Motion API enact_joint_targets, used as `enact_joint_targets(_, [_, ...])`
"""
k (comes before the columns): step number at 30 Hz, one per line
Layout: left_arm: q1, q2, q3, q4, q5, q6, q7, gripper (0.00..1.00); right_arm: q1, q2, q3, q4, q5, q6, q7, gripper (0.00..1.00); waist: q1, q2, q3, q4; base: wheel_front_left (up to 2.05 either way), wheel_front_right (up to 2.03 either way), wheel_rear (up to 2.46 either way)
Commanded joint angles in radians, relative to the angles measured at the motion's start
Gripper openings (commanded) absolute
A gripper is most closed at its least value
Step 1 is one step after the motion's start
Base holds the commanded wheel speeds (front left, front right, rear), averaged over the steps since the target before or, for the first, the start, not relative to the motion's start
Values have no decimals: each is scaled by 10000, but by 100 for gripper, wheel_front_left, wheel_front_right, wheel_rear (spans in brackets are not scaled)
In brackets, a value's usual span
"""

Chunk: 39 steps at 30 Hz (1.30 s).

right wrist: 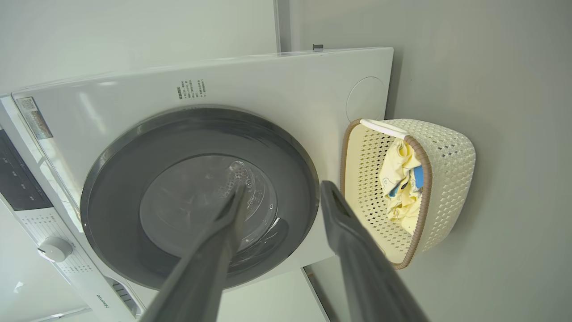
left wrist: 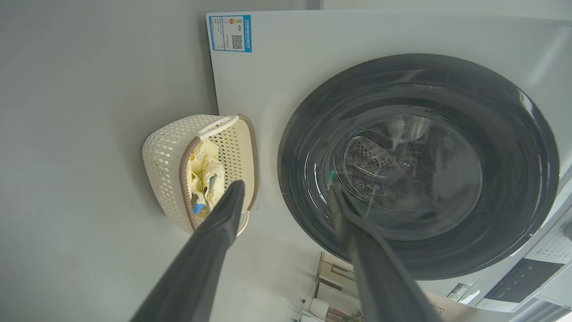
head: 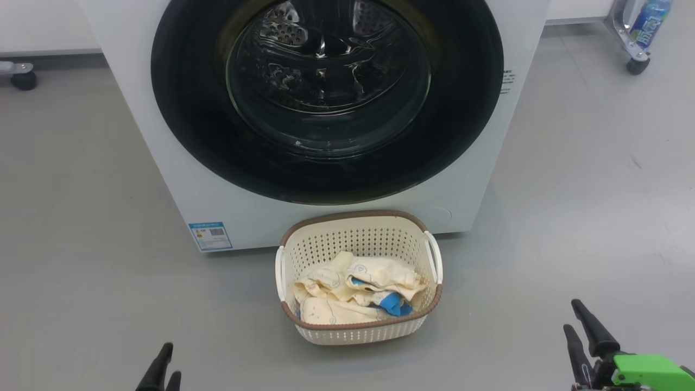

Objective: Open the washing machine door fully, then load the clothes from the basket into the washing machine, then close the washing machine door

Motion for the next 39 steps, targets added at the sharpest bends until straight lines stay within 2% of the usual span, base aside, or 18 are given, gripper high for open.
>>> enact_joint_targets(1, [-376, 91, 32, -358, 37, 0, -93, 100, -428, -76, 43, -369, -35, 1, -88, 100, 0, 0, 0, 0, 0, 0, 0])
enact_joint_targets(20, [-298, 125, -180, -792, 468, -2, -623, 100, -461, -120, 481, -796, -558, 6, -619, 100, 0, 0, -7, -6, 0, 0, 0])
enact_joint_targets(39, [-220, 162, -295, -1178, 2193, -3, -1182, 100, -576, -169, 866, -1383, -2683, 12, -1180, 100, 0, 0, 3, -19, 0, 0, 0])
